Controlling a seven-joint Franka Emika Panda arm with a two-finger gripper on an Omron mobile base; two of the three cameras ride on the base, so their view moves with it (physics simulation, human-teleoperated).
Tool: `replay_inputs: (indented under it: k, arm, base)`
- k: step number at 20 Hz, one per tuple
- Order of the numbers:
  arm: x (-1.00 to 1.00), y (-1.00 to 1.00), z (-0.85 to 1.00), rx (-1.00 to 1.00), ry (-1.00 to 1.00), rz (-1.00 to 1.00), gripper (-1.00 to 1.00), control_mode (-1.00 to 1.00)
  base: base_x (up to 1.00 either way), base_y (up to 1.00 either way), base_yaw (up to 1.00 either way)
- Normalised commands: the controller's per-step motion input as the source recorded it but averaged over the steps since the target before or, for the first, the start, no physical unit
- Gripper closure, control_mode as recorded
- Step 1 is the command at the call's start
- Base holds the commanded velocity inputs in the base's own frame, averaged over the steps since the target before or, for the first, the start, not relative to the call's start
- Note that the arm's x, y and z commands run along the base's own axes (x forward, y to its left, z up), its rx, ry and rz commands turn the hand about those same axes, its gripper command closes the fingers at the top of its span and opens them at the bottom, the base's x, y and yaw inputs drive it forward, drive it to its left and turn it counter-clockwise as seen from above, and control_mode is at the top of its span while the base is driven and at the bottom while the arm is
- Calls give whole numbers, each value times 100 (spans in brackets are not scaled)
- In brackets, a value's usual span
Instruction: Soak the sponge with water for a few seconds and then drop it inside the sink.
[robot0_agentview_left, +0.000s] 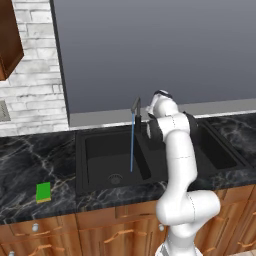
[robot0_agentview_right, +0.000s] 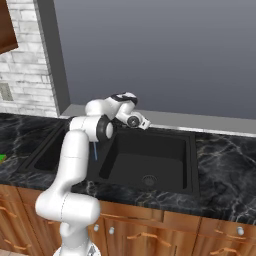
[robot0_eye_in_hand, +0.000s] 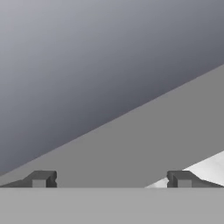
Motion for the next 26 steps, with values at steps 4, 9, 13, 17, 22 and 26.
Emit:
replay_inputs:
  k: [4,9,13,17,22,26]
  arm:
    - [13,-18,30,0,2,-3,-100,-100]
    - [10,-23,61,0,5,-3,-100,-100]
    - [11,-21,56,0,0,-5,-100,-100]
    - [1,-14,49,0,5,-2,-100,-100]
    - [-1,-11,28,0,14,0,-100,-100]
    - [-16,-10,39,0,6,0,-100,-100]
  base:
    - [0,0,0]
    - [0,0,0]
    - [0,0,0]
    - [0,0,0]
    - [0,0,0]
    - [0,0,0]
